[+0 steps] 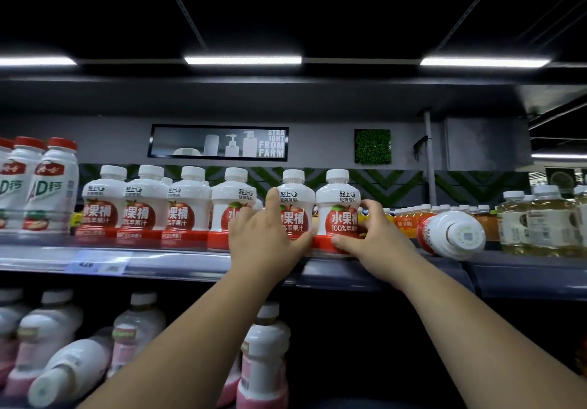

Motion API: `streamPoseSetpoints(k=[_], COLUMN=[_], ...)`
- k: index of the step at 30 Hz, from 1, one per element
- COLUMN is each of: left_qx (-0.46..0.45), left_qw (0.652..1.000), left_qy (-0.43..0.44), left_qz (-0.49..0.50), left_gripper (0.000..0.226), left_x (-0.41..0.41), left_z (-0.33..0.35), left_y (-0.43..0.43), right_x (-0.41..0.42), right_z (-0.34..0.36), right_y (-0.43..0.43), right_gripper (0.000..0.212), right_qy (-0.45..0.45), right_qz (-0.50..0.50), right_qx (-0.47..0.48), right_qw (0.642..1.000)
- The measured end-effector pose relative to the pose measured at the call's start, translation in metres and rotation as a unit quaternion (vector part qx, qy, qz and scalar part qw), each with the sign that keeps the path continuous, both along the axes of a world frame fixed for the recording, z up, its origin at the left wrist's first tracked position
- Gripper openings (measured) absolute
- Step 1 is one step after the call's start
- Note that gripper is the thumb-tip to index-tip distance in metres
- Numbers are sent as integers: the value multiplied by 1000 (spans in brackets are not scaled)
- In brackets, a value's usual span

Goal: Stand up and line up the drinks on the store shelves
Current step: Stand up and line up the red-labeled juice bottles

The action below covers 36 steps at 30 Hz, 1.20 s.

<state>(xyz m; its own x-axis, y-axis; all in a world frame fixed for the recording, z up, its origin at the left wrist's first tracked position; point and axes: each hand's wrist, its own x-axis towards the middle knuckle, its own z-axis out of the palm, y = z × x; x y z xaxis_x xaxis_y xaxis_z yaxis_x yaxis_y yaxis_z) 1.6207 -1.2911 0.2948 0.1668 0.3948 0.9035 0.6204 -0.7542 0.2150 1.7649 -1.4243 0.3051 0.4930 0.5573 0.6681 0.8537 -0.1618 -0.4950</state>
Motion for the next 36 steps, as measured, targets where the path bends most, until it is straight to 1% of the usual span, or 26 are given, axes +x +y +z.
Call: streamPoseSetpoints(k=[5, 9, 11, 14, 17, 20, 24, 28, 32, 34, 36], left_qx=[-20, -29, -18, 24, 64, 62, 74, 116, 142, 126, 106], left_qw=[1000, 999, 1000, 1000, 997, 996, 994, 985, 970, 963, 959], left_qy=[-7, -22, -15, -14, -9, 11, 7, 35, 76, 99, 100], left_qz=[21, 12, 11, -10, -42, -63, -86, -123, -184, -218, -243], left_gripper=[90, 88, 83, 71, 66, 67, 70, 71, 70, 71, 74], left_x=[-15, -18, -22, -24, -19, -16, -18, -7, 25, 46, 70], left_z=[-3, -3, -5, -16, -23, -21, -17, -17, -4, 0, 1], left_y=[6, 8, 8, 14, 16, 16, 11, -16, -57, -78, -98], right_x=[-10, -12, -13, -16, -22, -25, -21, -7, 12, 23, 40], right_z=[0, -2, -4, -6, -11, -15, -12, -9, -2, -1, -4], right_y=[8, 15, 15, 15, 13, 10, -2, -33, -75, -93, -109], right_gripper=[90, 96, 96, 98, 98, 90, 85, 71, 67, 68, 72], right_qy=[-98, -138, -157, -173, -194, -208, -217, -283, -333, -327, -286], right_qz=[-55, -84, -93, -114, -142, -147, -145, -143, -148, -156, -151], right_qx=[-47, -69, -76, -85, -40, 20, 33, 48, 74, 87, 80], right_qw=[993, 984, 980, 975, 970, 967, 965, 947, 928, 928, 943])
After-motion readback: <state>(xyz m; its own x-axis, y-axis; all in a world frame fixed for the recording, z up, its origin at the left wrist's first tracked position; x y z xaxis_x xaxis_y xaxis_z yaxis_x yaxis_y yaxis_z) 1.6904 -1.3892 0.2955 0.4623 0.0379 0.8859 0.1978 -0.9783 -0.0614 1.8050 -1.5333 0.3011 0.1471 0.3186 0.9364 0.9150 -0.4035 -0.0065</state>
